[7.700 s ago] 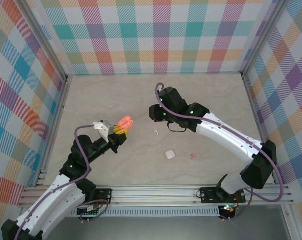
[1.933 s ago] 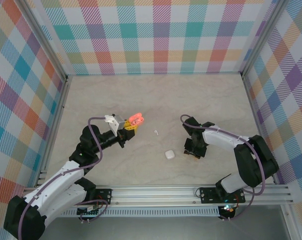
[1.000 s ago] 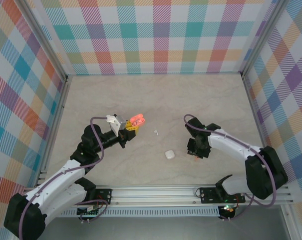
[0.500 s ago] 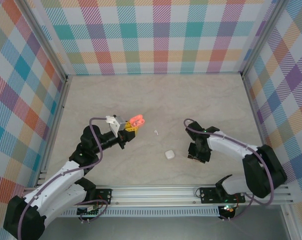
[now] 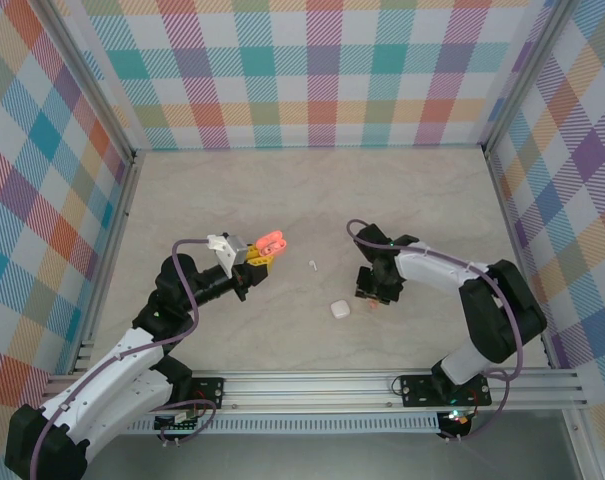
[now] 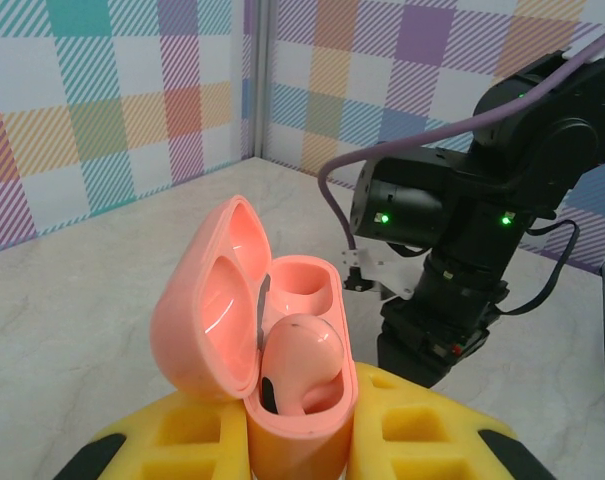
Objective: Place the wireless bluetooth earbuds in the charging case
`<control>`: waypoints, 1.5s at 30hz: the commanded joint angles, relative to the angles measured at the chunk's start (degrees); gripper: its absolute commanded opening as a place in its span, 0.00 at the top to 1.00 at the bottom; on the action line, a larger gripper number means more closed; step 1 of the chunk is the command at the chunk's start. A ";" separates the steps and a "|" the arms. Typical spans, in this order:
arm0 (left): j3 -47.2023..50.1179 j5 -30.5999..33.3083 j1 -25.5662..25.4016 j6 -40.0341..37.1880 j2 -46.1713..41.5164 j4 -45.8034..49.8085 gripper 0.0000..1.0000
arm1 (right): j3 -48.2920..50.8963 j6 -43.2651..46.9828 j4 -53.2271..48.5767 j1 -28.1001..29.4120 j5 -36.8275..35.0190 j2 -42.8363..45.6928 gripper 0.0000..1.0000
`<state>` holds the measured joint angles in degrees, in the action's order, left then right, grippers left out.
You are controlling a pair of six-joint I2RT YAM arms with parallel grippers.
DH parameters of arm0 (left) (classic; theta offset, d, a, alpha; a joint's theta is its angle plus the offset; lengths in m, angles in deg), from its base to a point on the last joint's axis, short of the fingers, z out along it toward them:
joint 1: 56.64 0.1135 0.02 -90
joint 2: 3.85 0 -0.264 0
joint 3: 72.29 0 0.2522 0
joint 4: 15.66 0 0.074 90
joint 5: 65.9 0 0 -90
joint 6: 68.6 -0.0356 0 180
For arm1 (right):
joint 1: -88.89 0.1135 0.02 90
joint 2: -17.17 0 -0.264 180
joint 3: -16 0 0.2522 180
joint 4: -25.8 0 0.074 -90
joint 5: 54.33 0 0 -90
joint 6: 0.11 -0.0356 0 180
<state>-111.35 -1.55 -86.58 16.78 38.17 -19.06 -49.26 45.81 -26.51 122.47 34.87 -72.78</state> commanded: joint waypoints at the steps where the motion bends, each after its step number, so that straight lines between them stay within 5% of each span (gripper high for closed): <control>1: -0.20 0.67 -0.48 -1.09 -0.67 0.21 0.92 | -1.83 0.46 0.31 1.60 3.15 -0.79 0.64; 6: -0.54 0.60 -0.48 -1.01 0.14 -0.05 0.92 | -0.82 -1.14 0.70 1.92 5.34 2.59 0.64; 14: -1.33 -0.76 -0.65 -0.63 2.78 -1.77 0.93 | 4.90 -2.08 -1.38 1.88 -2.15 11.22 0.65; 21: -1.46 -1.01 -0.83 -0.82 2.68 -1.48 0.93 | 12.39 12.16 5.36 2.25 -7.07 16.30 0.68; 36: -1.01 0.67 -1.09 -0.74 0.13 0.97 0.93 | 9.81 5.96 12.70 3.90 4.07 3.53 0.69; 45: -0.46 1.72 -1.09 -0.56 -1.40 1.69 0.93 | -2.21 7.39 11.39 3.94 3.56 -1.23 0.70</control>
<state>-111.35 -0.59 -87.01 16.80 37.80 -17.86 -46.82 52.59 -20.71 125.68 34.98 -73.19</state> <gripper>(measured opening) 0.201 0.302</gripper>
